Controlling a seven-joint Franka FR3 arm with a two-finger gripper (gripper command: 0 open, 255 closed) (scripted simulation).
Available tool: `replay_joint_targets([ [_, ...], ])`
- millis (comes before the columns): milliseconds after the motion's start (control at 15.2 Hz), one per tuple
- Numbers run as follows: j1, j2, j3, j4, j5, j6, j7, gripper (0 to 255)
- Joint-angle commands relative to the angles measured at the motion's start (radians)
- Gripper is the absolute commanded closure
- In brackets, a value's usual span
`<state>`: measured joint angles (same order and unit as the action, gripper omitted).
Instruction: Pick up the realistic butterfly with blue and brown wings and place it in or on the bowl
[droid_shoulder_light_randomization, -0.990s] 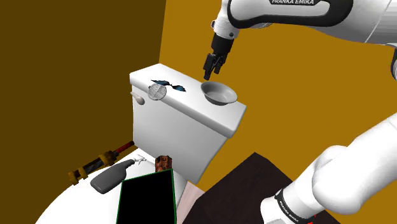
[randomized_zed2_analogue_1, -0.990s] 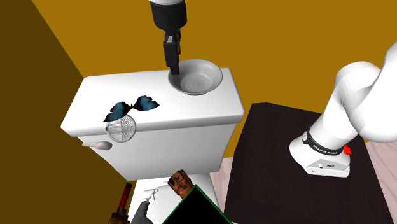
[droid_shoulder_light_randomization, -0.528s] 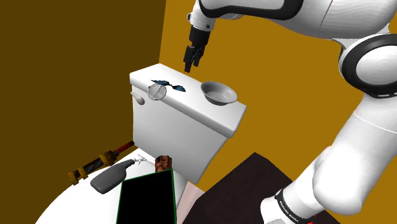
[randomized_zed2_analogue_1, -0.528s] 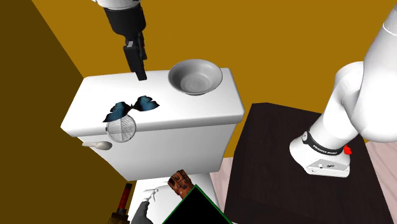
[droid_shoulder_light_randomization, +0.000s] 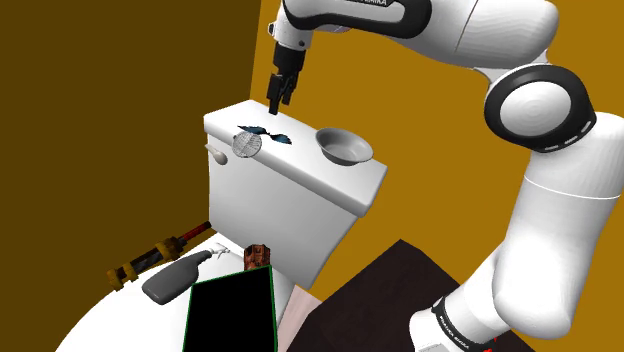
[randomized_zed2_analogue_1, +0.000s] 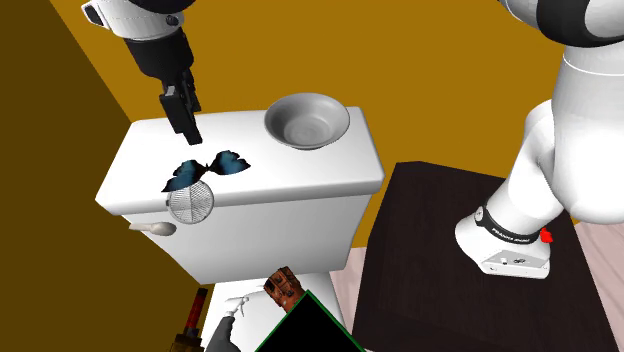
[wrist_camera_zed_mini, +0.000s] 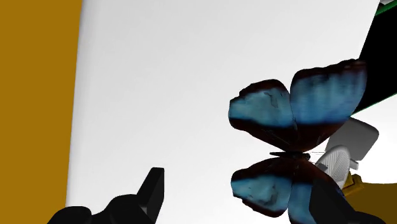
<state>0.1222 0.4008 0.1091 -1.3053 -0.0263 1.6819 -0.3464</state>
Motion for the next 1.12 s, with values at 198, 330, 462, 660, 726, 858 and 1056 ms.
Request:
replay_joint_targets([
  [198, -0.002, -0.001, 0.000, -0.064, 0.000, 0.063, -0.002, 0],
  [330, -0.002, -0.001, 0.000, -0.063, 0.000, 0.063, -0.002, 0],
  [462, -0.002, -0.001, 0.000, -0.063, 0.000, 0.063, -0.002, 0],
  [660, -0.002, -0.001, 0.000, -0.063, 0.000, 0.063, -0.002, 0],
  [726, -0.002, -0.001, 0.000, -0.063, 0.000, 0.063, -0.002, 255],
  [858, -0.002, -0.001, 0.000, -0.063, 0.000, 0.063, -0.002, 255],
  [1056, -0.002, -0.001, 0.000, -0.063, 0.000, 0.063, -0.002, 255],
])
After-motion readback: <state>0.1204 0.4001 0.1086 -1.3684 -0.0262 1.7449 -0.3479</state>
